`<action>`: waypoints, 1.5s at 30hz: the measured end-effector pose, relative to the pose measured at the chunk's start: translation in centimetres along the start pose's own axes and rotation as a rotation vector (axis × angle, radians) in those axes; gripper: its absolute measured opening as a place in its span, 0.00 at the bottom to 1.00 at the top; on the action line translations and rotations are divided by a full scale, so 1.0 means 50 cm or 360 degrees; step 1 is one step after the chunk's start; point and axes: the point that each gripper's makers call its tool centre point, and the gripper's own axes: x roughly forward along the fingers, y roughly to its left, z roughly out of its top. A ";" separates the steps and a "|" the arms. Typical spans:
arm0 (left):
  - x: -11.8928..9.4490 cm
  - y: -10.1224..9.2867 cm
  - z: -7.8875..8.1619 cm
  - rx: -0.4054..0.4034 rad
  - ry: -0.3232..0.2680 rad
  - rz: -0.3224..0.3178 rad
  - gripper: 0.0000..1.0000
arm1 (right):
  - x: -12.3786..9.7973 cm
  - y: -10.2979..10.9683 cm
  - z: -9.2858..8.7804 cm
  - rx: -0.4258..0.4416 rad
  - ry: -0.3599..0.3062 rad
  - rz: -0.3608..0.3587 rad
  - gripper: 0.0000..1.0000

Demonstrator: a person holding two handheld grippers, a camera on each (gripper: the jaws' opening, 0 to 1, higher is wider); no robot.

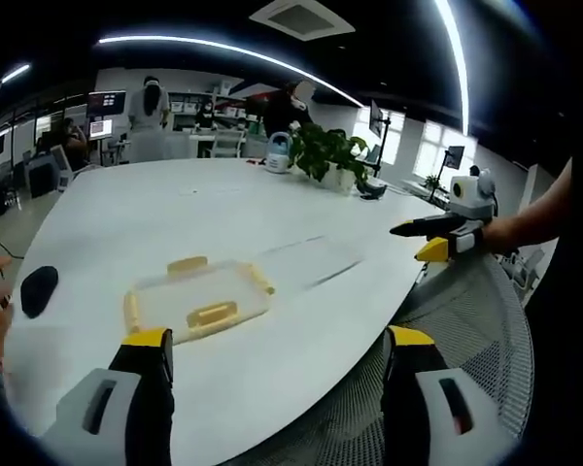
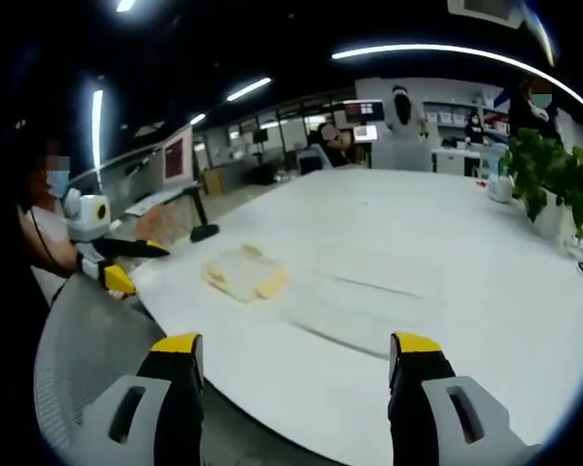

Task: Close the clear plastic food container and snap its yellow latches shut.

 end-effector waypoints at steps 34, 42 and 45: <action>0.008 0.045 0.026 -0.0011 -0.0027 0.0049 0.89 | 0.060 0.037 0.119 -0.0056 -0.0148 0.0104 0.77; 0.009 0.076 0.030 0.0014 -0.0008 0.0062 0.89 | 0.086 0.047 0.140 -0.0066 -0.0170 0.0140 0.77; 0.010 0.083 0.029 0.0025 -0.0002 0.0067 0.88 | 0.092 0.052 0.141 -0.0076 -0.0166 0.0149 0.77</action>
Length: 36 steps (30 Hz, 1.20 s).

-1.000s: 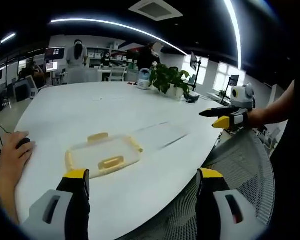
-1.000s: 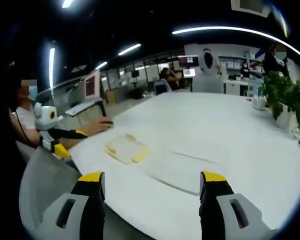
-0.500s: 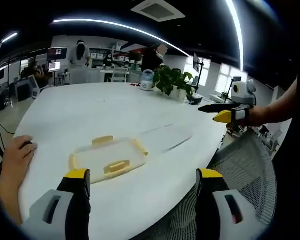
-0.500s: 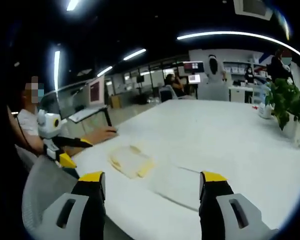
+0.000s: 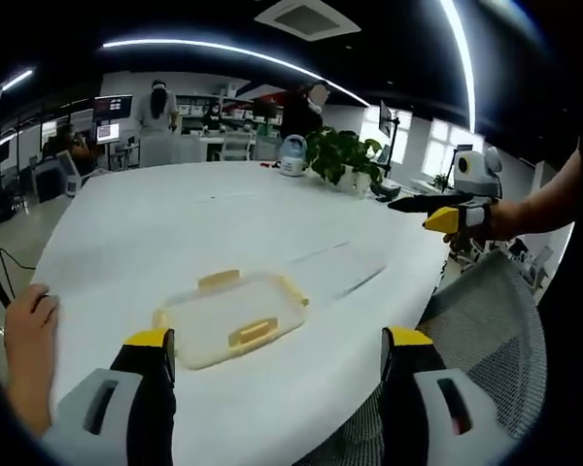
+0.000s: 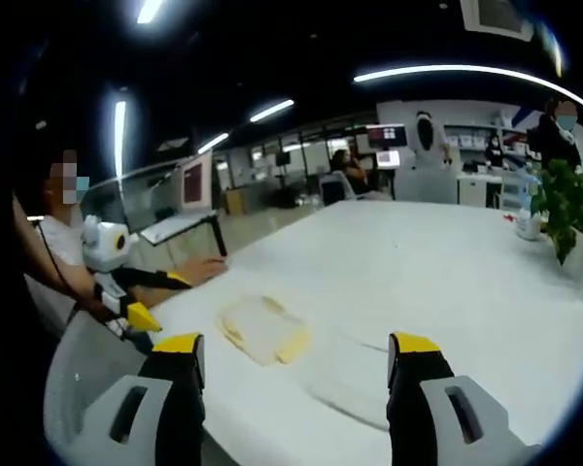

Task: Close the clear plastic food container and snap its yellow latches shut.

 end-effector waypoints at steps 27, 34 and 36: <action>0.013 0.051 0.007 0.0071 0.0066 -0.0015 0.87 | 0.063 0.020 -0.002 -0.0119 0.0063 0.0075 0.74; 0.026 0.070 0.009 0.0126 0.0096 -0.0026 0.87 | 0.081 0.021 -0.002 -0.0133 0.0079 0.0099 0.74; 0.030 0.076 0.010 0.0121 0.0097 -0.0033 0.87 | 0.084 0.020 -0.002 -0.0130 0.0078 0.0100 0.74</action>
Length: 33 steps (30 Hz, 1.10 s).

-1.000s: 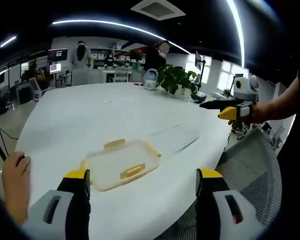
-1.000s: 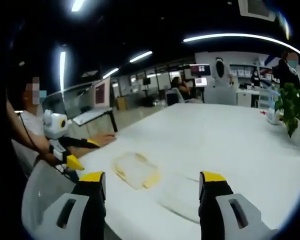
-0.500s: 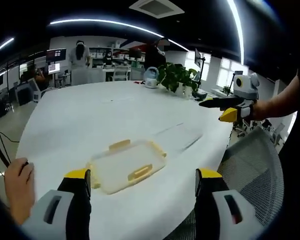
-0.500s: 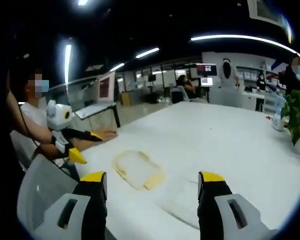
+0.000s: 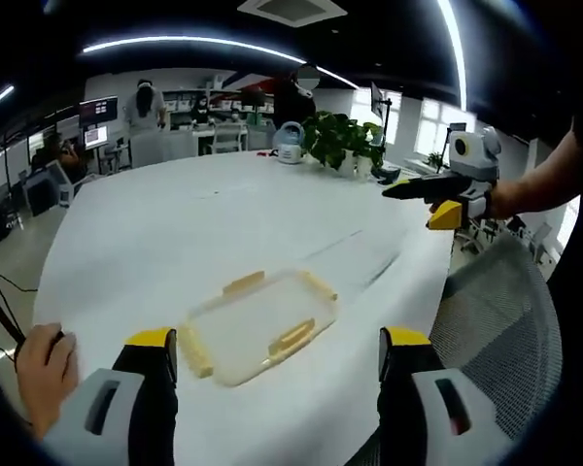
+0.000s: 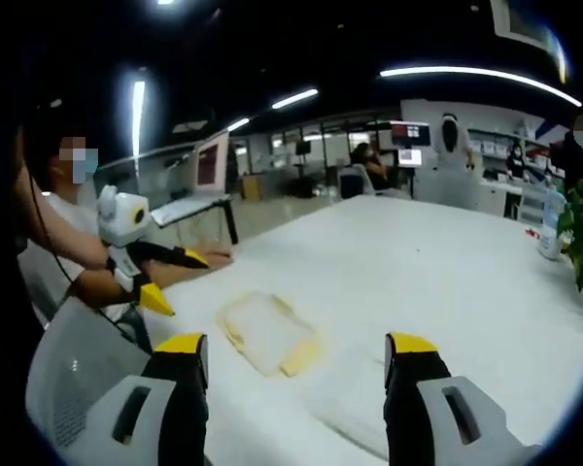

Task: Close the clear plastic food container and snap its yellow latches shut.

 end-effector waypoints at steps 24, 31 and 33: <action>0.034 0.058 -0.002 0.0091 0.0084 -0.0081 0.85 | 0.052 0.000 -0.002 -0.0041 0.0057 0.0082 0.73; 0.044 0.077 -0.010 0.0165 0.0135 -0.0124 0.85 | 0.073 0.006 -0.014 -0.0097 0.0113 0.0129 0.72; 0.046 0.080 -0.015 0.0199 0.0160 -0.0135 0.84 | 0.081 0.009 -0.018 -0.0130 0.0139 0.0150 0.72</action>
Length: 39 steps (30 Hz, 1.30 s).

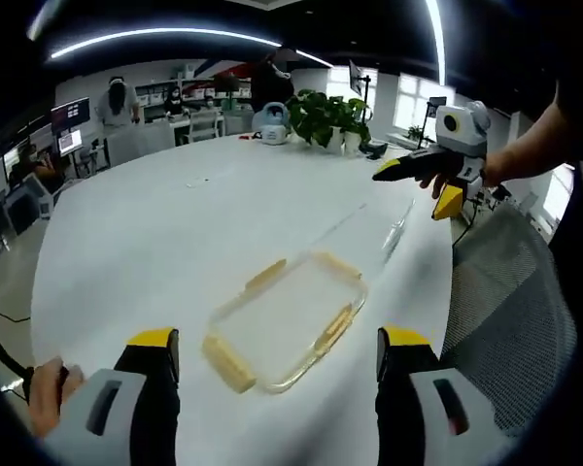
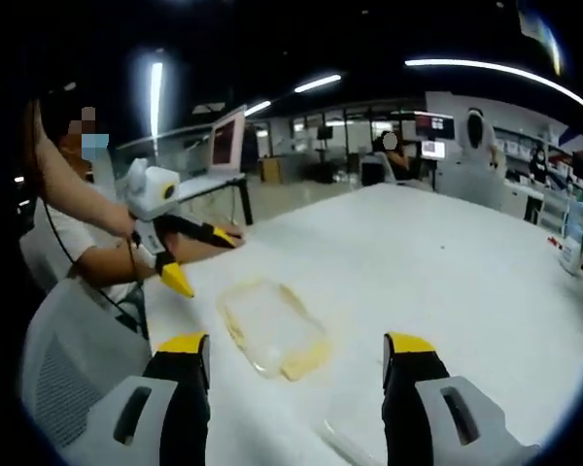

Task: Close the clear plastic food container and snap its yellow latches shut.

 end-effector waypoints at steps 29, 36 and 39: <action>0.039 0.026 -0.038 0.0229 0.0237 -0.0162 0.83 | 0.054 -0.009 -0.036 -0.0140 0.0183 0.0151 0.71; 0.042 0.032 -0.045 0.0255 0.0264 -0.0189 0.82 | 0.061 -0.007 -0.045 -0.0170 0.0228 0.0183 0.71; 0.047 0.034 -0.054 0.0282 0.0294 -0.0206 0.81 | 0.066 -0.004 -0.054 -0.0187 0.0256 0.0208 0.71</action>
